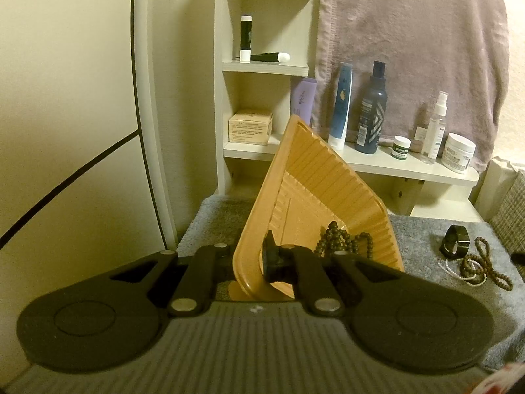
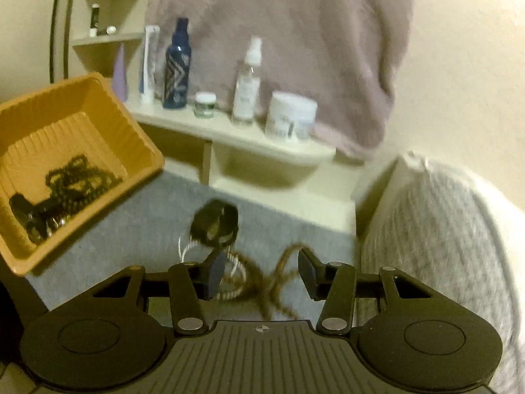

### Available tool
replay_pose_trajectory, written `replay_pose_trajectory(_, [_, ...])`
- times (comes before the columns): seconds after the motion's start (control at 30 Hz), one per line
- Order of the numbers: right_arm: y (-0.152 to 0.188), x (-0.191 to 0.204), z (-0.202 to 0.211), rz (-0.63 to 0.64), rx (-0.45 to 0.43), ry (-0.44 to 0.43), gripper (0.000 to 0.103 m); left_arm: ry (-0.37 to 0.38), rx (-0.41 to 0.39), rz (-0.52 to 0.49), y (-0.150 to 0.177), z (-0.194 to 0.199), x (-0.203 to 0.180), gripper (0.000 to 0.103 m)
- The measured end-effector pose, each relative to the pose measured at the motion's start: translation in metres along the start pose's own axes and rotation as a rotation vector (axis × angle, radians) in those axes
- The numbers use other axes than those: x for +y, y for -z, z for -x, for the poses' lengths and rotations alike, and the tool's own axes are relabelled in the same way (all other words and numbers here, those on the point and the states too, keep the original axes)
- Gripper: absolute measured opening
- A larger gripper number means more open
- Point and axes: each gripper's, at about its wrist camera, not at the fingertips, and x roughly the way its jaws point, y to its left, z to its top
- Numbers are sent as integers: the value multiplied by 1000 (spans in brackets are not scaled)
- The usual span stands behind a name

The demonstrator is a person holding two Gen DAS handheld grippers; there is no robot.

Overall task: Organize jewelry
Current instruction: 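Grasp the brown wooden bead necklace with the right tool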

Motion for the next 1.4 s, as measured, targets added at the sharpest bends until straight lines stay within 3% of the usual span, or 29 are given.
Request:
replay_pose_trajectory(0.2, [26,5,-8,-60,35,21,49,-1,1,-9,-1,1,-1,8])
replay_pose_trajectory(0.5, [39,-2,-25,-39,85,57,49,-3,1,-12,-1,1,-1,8])
replay_pose_trajectory(0.63, [43,-11,-32,-41,114,82,35,-5,3,-14,0,0,-1,7])
replay_pose_trajectory(0.77, [43,-23,-36,-68,121,96,27,-8,3,-14,0,0,-1,7])
replay_pose_trajectory(1.0, [41,-32,-50,-48,173,87,22,-9,4,-14,0,0,-1,7])
replay_pose_trajectory(1.3, [47,-52,-52,-174,195,24,20,-12,4,-18,0,-1,-1,7])
replay_pose_trajectory(1.4, [47,-50,-50,-184,197,22,14,-11,4,-18,0,-1,-1,7])
